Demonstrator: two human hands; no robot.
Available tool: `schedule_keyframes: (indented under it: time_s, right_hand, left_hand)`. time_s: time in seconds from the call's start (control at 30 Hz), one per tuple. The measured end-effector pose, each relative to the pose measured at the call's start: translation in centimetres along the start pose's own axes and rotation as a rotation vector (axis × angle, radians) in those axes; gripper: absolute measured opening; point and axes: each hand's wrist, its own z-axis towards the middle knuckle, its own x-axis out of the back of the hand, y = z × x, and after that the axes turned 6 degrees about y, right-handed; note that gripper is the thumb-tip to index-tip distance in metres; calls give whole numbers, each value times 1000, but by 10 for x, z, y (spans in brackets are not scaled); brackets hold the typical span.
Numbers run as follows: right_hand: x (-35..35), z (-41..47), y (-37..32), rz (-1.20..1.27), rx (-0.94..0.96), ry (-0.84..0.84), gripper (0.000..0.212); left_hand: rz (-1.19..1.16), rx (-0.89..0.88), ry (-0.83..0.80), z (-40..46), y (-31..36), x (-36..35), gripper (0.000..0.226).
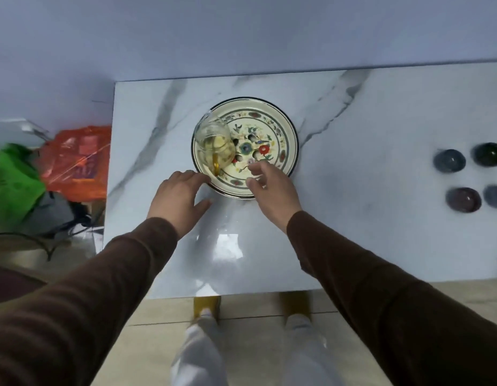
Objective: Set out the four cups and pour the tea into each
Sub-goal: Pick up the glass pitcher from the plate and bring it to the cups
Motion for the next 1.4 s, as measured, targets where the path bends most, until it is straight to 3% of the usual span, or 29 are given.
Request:
schedule_keyframes:
  time_s: [0.3, 0.47, 0.57, 0.8, 1.17, 1.4]
  right_hand:
    - [-79, 14, -32, 360, -202, 104, 29]
    - [-100, 24, -45, 592, -301, 152, 10]
    - [-103, 27, -45, 701, -362, 156, 11]
    - [-69, 17, -34, 629, -370, 266, 24]
    - [83, -76, 43, 515, -372, 503, 22]
    - [193, -149, 130, 489, -370, 510, 21]
  left_hand:
    - [-79, -70, 15, 49, -59, -1, 40]
    - [-90, -106, -4, 58, -64, -9, 41]
    - [-82, -120, -8, 59, -67, -12, 40]
    - [-89, -125, -35, 58, -48, -13, 37]
    - [-112, -292, -86, 55, 117, -30, 32]
    - [-141, -346, -92, 22, 260, -74, 34]
